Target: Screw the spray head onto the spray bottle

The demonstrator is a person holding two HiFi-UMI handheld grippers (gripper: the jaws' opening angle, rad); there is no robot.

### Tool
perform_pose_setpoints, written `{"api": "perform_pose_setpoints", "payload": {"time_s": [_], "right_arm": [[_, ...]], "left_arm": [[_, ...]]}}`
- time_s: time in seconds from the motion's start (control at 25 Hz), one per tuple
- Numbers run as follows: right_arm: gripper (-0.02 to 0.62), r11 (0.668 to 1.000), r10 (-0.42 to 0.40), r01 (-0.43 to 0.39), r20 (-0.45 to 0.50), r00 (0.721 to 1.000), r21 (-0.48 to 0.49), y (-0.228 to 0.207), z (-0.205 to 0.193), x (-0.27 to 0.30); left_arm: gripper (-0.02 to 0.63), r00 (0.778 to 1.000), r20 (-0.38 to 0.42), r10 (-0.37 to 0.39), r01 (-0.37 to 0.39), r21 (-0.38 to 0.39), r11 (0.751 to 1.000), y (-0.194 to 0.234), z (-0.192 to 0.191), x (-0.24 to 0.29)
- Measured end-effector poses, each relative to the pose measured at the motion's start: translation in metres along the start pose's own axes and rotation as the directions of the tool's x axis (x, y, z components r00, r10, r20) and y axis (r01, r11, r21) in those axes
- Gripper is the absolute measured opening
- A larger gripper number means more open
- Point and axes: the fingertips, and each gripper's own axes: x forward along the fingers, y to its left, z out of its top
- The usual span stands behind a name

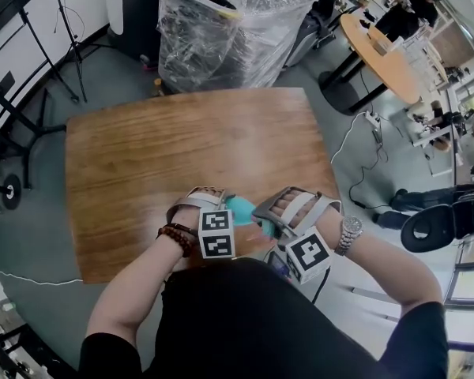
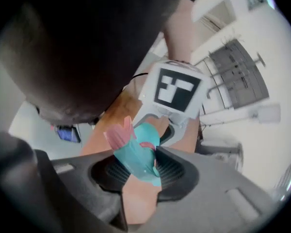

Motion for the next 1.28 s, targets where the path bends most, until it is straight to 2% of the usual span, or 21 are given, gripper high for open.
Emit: {"api": "perform_pose_setpoints", "payload": {"time_s": [0.04, 0.08, 0.12, 0.16, 0.2, 0.24, 0.32, 0.36, 0.4, 0.44, 0.48, 0.52, 0.72, 0.8, 0.88, 0.92, 0.96, 1.0, 1.04, 1.12, 1.28], "right_arm": [[0.123, 0.986, 0.034, -0.036, 0.018, 0.999, 0.163, -0.002, -0.003, 0.003], [0.121, 0.937, 0.06, -0.072, 0.047, 0.997, 0.341, -0.006, -0.006, 0.006], [0.121, 0.847, 0.083, -0.114, 0.082, 0.993, 0.52, -0.011, -0.009, 0.009], [0.121, 0.711, 0.102, -0.158, 0.121, 0.987, 0.686, -0.016, -0.013, 0.01], [0.121, 0.532, 0.112, -0.197, 0.162, 0.98, 0.823, -0.02, -0.019, 0.012], [0.121, 0.326, 0.112, -0.228, 0.202, 0.973, 0.917, -0.023, -0.025, 0.014], [0.121, -0.063, 0.08, -0.271, 0.276, 0.958, 0.96, -0.025, -0.035, 0.017], [0.123, -0.205, 0.055, -0.287, 0.303, 0.951, 0.936, -0.024, -0.038, 0.018], [0.123, -0.296, 0.03, -0.298, 0.321, 0.947, 0.908, -0.023, -0.04, 0.018], [0.123, -0.33, 0.009, -0.304, 0.325, 0.946, 0.894, -0.024, -0.04, 0.018], [0.124, -0.312, -0.003, -0.301, 0.316, 0.949, 0.901, -0.025, -0.04, 0.017], [0.132, -0.255, -0.012, -0.289, 0.296, 0.955, 0.923, -0.028, -0.041, 0.014], [0.189, 0.106, -0.082, -0.215, 0.224, 0.971, 0.971, -0.05, -0.042, -0.015], [0.189, 0.322, -0.112, -0.16, 0.206, 0.972, 0.933, -0.058, -0.038, -0.03], [0.189, 0.619, -0.146, -0.015, 0.134, 0.98, 0.785, -0.057, -0.036, -0.043], [0.189, 0.766, -0.171, 0.081, 0.081, 0.982, 0.638, -0.054, -0.035, -0.047], [0.189, 0.881, -0.198, 0.165, 0.028, 0.98, 0.444, -0.049, -0.034, -0.049], [0.189, 0.947, -0.222, 0.218, -0.011, 0.975, 0.236, -0.042, -0.032, -0.049], [0.189, 0.97, -0.237, 0.238, -0.029, 0.971, 0.055, -0.034, -0.028, -0.046], [0.189, 0.954, -0.253, 0.246, -0.016, 0.967, -0.174, -0.024, -0.016, -0.04], [0.214, 0.9, -0.247, 0.237, 0.02, 0.969, -0.366, -0.004, 0.001, -0.024]], "left_arm": [[0.385, 1.0, -0.003, 0.016, -0.016, -0.013, 1.0, 0.002, -0.001, 0.0], [0.385, 0.999, -0.007, 0.033, -0.033, -0.028, 0.999, 0.004, -0.002, 0.001], [0.385, 0.999, -0.01, 0.05, -0.05, -0.045, 0.998, 0.007, -0.004, 0.001], [0.385, 0.998, -0.015, 0.067, -0.067, -0.06, 0.996, 0.01, -0.005, 0.001], [0.385, 0.996, -0.02, 0.083, -0.084, -0.074, 0.994, 0.012, -0.006, 0.002], [0.383, 0.995, -0.026, 0.098, -0.1, -0.087, 0.991, 0.014, -0.007, 0.002], [0.383, 0.992, -0.034, 0.122, -0.125, -0.109, 0.986, 0.016, -0.009, 0.003], [0.383, 0.991, -0.034, 0.129, -0.132, -0.119, 0.984, 0.016, -0.009, 0.003], [0.383, 0.991, -0.032, 0.134, -0.137, -0.128, 0.982, 0.016, -0.009, 0.004], [0.383, 0.99, -0.027, 0.135, -0.138, -0.135, 0.981, 0.015, -0.008, 0.005], [0.383, 0.991, -0.022, 0.136, -0.137, -0.141, 0.98, 0.015, -0.007, 0.005], [0.383, 0.991, -0.017, 0.135, -0.136, -0.145, 0.98, 0.016, -0.006, 0.006], [0.383, 0.993, -0.002, 0.118, -0.117, -0.193, 0.974, 0.017, -0.012, 0.007], [0.383, 0.995, -0.001, 0.101, -0.099, -0.208, 0.973, 0.015, -0.016, 0.008], [0.385, 0.998, -0.006, 0.068, -0.068, -0.205, 0.976, 0.012, -0.021, 0.009], [0.385, 0.999, -0.009, 0.045, -0.045, -0.198, 0.979, 0.009, -0.023, 0.01], [0.385, 1.0, -0.009, 0.018, -0.019, -0.188, 0.982, 0.006, -0.024, 0.01], [0.385, 1.0, -0.007, -0.009, 0.007, -0.177, 0.984, 0.003, -0.025, 0.01], [0.385, 0.999, -0.002, -0.034, 0.034, -0.164, 0.986, 0.001, -0.025, 0.009], [0.385, 0.997, 0.014, -0.081, 0.082, -0.138, 0.987, -0.005, -0.022, 0.007], [0.385, 0.989, 0.012, -0.145, 0.146, -0.073, 0.987, -0.017, -0.017, 0.005]]}}
